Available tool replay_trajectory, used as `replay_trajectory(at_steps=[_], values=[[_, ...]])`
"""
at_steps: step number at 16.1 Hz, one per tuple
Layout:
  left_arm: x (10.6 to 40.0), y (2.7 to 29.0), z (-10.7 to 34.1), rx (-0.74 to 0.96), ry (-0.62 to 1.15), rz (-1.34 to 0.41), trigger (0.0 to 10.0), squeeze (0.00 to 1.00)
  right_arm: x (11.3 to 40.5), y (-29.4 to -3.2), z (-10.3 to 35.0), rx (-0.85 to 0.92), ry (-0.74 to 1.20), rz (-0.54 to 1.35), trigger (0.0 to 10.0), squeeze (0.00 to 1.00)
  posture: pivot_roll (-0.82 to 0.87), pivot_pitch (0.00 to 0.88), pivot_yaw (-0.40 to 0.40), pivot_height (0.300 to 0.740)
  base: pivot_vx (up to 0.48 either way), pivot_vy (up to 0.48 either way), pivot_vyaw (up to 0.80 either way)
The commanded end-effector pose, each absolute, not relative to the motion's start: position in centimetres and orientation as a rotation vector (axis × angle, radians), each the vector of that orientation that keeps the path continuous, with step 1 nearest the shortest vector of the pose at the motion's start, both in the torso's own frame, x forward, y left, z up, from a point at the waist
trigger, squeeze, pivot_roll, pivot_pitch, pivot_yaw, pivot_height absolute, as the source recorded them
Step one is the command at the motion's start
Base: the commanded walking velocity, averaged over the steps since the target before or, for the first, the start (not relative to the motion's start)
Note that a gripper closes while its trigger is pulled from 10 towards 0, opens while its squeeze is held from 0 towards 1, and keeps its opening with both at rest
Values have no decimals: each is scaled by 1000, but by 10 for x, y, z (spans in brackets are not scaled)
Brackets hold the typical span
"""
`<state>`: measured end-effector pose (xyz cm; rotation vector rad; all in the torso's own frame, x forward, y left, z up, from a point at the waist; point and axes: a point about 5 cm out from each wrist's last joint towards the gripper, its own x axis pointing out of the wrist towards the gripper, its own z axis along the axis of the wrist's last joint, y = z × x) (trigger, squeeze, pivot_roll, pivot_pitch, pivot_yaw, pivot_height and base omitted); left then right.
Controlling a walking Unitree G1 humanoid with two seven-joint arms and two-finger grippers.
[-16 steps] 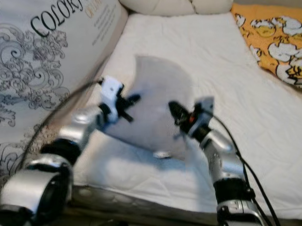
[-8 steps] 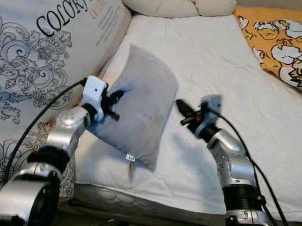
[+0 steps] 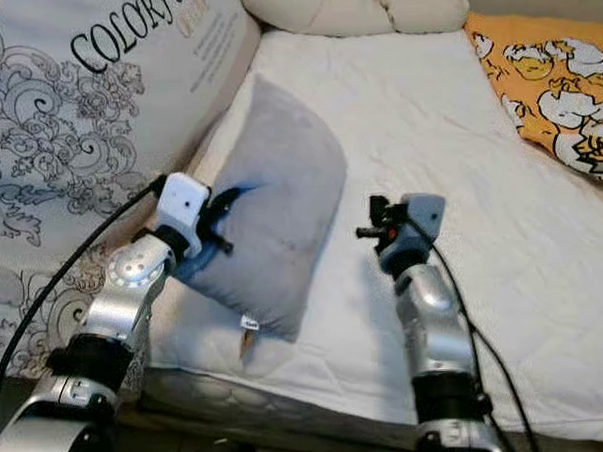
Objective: Clean up the room
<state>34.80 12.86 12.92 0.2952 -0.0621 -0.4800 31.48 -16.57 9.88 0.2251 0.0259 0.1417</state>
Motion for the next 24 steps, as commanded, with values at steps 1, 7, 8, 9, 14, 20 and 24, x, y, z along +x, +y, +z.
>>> replay_trajectory(at_steps=[1, 7, 8, 9, 14, 20, 24], values=[[349, 132, 145, 276, -133, -436, 10000, 0, 315, -161, 103, 199, 5, 146, 10000, 0, -41, 0, 40, 740, 0, 0, 0], [344, 122, 145, 254, -122, -443, 10000, 0, 314, -155, 97, 238, 23, 129, 10000, 0, -45, 0, 40, 740, 0, 271, -607], [345, 122, 146, 245, -121, -438, 10000, 0, 314, -156, 97, 248, 20, 121, 10000, 0, -44, 0, 38, 740, 0, 360, -800], [345, 122, 148, 239, -120, -433, 10000, 0, 314, -157, 97, 267, 18, 106, 10000, 0, -43, 0, 38, 740, 0, 364, -800], [344, 122, 148, 254, -110, -438, 10000, 0, 313, -156, 95, 267, 21, 104, 10000, 0, -37, 0, 41, 740, 0, 372, -93], [342, 123, 148, 251, -106, -428, 10000, 0, 313, -156, 94, 263, 27, 108, 10000, 0, -38, 0, 38, 740, 0, 309, 0], [342, 122, 149, 259, -112, -417, 10000, 0, 313, -153, 93, 250, 43, 132, 10000, 0, -36, 0, 33, 740, 0, 0, 0]])
